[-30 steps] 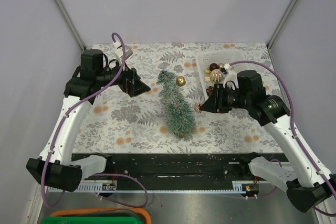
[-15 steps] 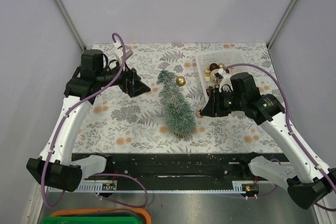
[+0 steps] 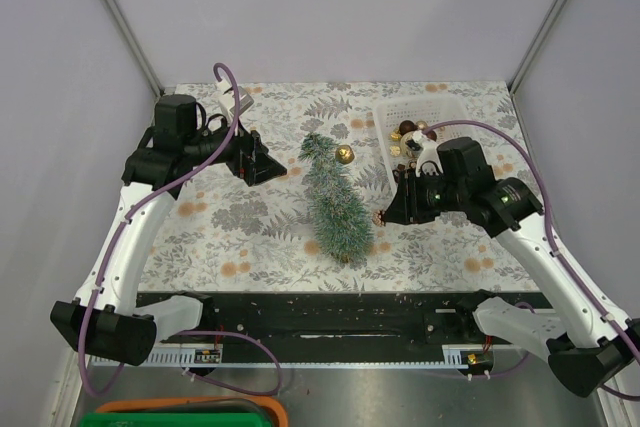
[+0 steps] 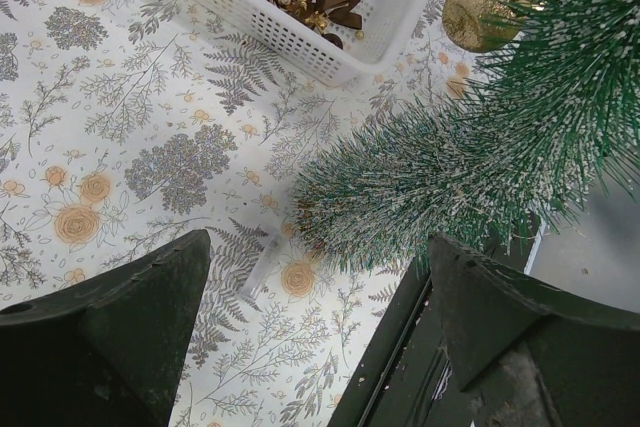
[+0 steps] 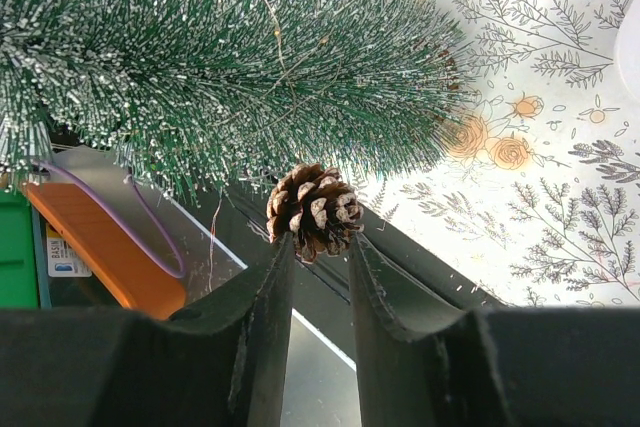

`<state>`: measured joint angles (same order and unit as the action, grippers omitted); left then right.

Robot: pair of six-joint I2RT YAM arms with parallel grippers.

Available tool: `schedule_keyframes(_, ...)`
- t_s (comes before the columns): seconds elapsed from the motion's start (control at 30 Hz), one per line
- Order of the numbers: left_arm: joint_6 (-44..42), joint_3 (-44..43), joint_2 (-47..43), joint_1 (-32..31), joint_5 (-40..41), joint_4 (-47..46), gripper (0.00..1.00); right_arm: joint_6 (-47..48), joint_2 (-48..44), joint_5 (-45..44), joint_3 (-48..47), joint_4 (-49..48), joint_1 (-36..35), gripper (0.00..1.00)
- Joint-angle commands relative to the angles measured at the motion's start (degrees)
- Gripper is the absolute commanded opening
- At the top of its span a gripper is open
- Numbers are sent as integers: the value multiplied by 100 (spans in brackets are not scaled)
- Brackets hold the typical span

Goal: Decorate the small christmas tree

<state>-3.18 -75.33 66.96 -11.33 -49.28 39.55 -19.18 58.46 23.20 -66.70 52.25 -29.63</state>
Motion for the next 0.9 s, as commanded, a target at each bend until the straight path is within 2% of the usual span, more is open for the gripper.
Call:
schedule_keyframes(0.0,-95,1,-34,35,-91,-149,93,64,-168,114,-291,22,-69,34)
schedule_keyframes(0.5,-104,1,-43,26,-65,-149,94,-51,-159,448,-379,-57,-350,34)
schedule_keyframes(0.87,-104,10,-51,26,-47,-149,94,107,-203,273,-546,163,-474,33)
